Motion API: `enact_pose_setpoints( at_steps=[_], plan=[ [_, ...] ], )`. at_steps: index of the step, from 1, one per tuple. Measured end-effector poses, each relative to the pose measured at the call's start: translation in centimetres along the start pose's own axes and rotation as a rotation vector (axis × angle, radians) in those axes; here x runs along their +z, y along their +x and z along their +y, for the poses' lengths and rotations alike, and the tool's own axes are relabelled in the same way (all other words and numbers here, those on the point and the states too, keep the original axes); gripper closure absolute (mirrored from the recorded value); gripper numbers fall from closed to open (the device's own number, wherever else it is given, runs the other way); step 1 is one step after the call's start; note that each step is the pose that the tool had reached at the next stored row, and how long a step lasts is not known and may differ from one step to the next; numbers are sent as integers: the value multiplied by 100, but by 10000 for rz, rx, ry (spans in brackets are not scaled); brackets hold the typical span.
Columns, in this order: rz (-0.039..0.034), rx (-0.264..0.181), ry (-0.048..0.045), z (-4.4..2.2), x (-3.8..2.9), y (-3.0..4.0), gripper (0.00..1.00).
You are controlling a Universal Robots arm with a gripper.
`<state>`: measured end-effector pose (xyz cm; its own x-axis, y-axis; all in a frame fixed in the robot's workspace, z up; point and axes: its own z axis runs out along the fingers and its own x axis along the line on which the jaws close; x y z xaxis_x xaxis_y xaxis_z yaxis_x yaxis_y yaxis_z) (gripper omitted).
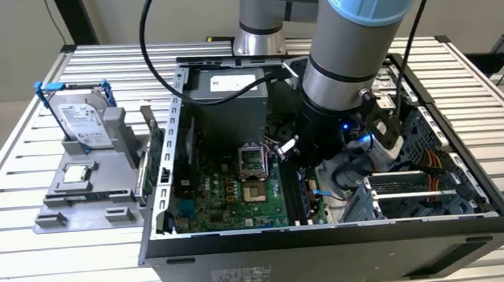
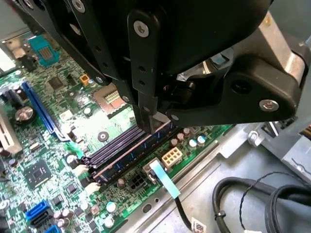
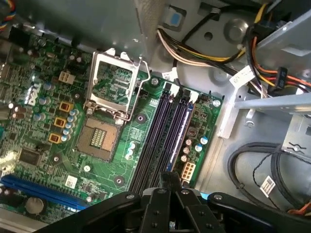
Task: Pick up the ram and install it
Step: 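Press down the ram until it locks into place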
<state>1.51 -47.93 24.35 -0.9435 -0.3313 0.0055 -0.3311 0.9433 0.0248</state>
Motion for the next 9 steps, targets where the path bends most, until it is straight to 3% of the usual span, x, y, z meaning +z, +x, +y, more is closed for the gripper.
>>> enact_pose_setpoints(
  at_steps=[9],
  plan=[
    [29,-1193,6,-1,0,-2,100]
  ],
)
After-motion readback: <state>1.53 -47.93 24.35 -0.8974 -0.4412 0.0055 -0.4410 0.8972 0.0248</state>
